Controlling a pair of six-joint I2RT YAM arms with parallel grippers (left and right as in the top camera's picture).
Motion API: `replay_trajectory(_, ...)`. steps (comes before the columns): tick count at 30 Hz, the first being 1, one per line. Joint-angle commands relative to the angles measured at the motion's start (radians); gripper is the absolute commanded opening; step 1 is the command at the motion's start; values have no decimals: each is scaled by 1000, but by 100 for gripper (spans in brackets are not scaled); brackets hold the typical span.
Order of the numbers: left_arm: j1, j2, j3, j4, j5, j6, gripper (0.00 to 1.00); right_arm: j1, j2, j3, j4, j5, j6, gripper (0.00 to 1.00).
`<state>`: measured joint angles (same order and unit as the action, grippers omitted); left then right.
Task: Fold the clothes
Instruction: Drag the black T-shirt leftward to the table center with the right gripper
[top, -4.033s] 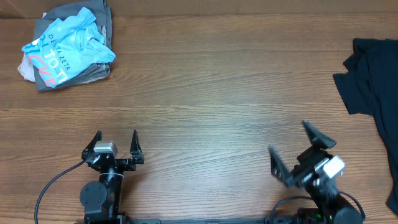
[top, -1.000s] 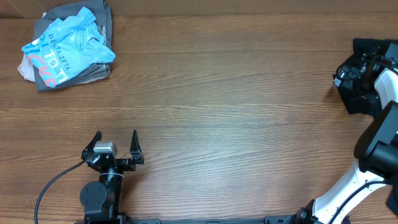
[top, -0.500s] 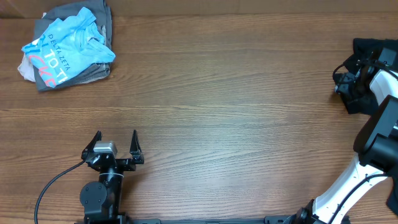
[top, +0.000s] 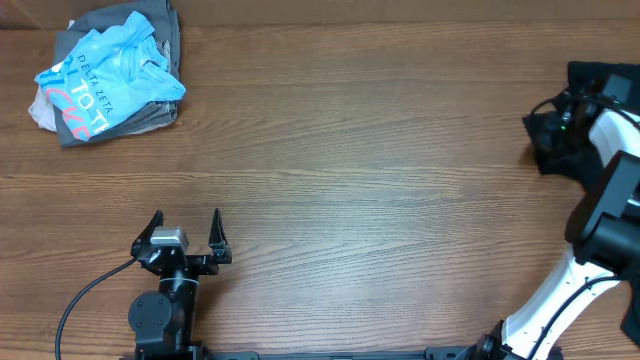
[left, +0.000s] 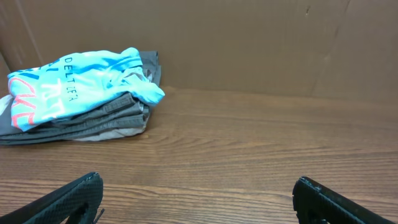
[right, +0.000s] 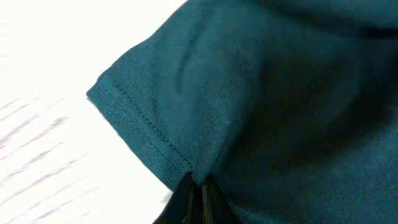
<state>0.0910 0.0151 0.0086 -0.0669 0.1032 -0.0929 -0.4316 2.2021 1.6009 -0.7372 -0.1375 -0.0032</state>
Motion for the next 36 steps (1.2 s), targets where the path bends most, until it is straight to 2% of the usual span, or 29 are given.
replay_trajectory(1, -7, -11, -4, -3, -6, 26, 100, 132, 31, 11, -13, -104, 4, 4)
replay_trajectory(10, -7, -11, -4, -3, -6, 26, 100, 497, 31, 11, 1, -104, 111, 4)
replay_trajectory(21, -7, -10, -4, -3, -6, 26, 100, 930, 31, 11, 164, -101, 312, 4)
replay_trajectory(24, -7, -11, -4, -3, -6, 26, 100, 1042, 31, 11, 210, -103, 328, 4)
replay_trajectory(30, -7, -11, -4, -3, -6, 26, 100, 1180, 31, 11, 274, -100, 379, 4)
replay_trajectory(36, -7, -11, -4, -2, -6, 26, 100, 1240, 31, 11, 287, -100, 393, 4)
